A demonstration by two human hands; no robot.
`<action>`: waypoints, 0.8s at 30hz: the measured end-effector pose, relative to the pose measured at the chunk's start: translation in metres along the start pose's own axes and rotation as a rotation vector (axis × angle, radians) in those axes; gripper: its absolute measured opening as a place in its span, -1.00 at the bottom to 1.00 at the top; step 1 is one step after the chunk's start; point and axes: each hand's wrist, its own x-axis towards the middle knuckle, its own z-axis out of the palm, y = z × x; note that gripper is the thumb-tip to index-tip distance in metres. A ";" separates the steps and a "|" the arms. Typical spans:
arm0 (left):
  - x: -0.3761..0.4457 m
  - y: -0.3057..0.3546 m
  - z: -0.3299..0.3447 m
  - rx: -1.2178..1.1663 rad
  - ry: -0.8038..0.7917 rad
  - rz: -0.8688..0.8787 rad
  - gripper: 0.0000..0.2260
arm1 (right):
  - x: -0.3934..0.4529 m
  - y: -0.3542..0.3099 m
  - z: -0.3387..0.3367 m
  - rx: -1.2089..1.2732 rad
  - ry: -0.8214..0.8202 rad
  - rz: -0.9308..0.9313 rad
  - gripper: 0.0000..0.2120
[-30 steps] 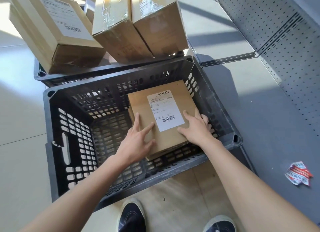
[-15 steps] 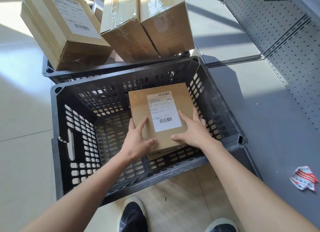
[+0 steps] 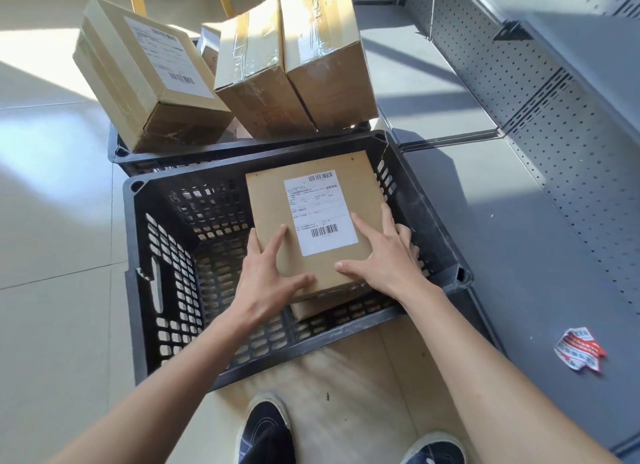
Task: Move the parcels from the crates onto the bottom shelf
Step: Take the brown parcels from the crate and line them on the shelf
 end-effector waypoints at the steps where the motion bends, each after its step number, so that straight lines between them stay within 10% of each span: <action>1: -0.003 0.003 -0.003 -0.003 0.013 0.017 -0.07 | -0.004 -0.003 -0.004 -0.004 0.019 -0.010 -0.07; 24: -0.113 0.129 -0.089 -0.023 0.087 0.408 -0.10 | -0.191 -0.040 -0.091 0.050 0.451 -0.028 -0.10</action>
